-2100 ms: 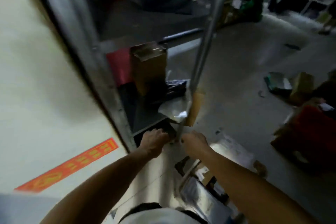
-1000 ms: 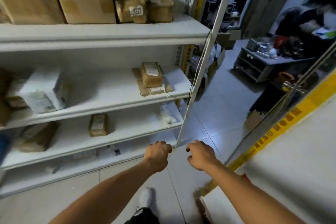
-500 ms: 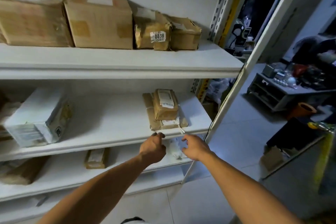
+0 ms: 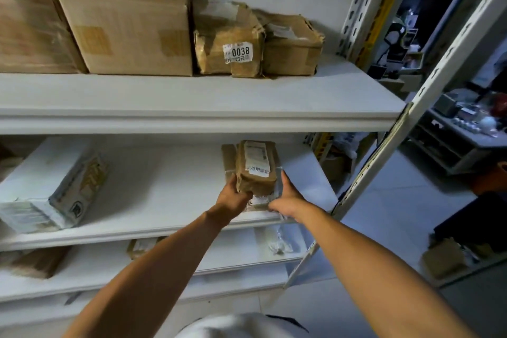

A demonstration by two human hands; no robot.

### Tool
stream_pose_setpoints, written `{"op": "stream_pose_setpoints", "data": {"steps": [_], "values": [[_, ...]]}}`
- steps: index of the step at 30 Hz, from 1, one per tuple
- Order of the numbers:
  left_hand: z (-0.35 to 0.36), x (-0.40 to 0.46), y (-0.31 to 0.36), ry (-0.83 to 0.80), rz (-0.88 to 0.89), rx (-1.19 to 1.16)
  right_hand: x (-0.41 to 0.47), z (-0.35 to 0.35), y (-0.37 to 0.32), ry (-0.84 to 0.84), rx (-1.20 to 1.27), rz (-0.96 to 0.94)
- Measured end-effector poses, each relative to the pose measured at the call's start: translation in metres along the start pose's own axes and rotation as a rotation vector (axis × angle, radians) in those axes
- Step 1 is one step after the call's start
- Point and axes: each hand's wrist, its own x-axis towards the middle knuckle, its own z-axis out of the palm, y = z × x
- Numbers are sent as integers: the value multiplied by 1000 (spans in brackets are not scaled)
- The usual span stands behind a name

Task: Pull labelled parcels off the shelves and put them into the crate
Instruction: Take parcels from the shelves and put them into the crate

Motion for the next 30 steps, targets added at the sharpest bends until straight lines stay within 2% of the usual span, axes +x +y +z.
{"op": "stream_pose_setpoints", "data": {"steps": [3, 6, 8, 12, 16, 18, 23, 26, 30], "values": [[6, 12, 1, -15, -36, -67, 16, -13, -2, -72, 47, -16], [13, 18, 4, 28, -62, -131, 26, -20, -4, -136, 413, 18], [18, 19, 7, 111, -77, -220, 30, -28, -5, -105, 592, 68], [16, 24, -5, 177, -169, -310, 34, -41, 9, -17, 562, 155], [26, 17, -14, 59, -252, -227, 26, -23, 34, -44, 463, 150], [32, 11, -17, 42, -290, -262, 22, -9, 47, -60, 475, 131], [26, -1, -23, -75, -331, -319, 9, 14, 53, -104, 794, 186], [20, -10, -30, -118, -350, -359, -5, 22, 55, -77, 798, 184], [15, -32, -41, -190, -413, -384, -29, 43, 74, -54, 871, 285]]}}
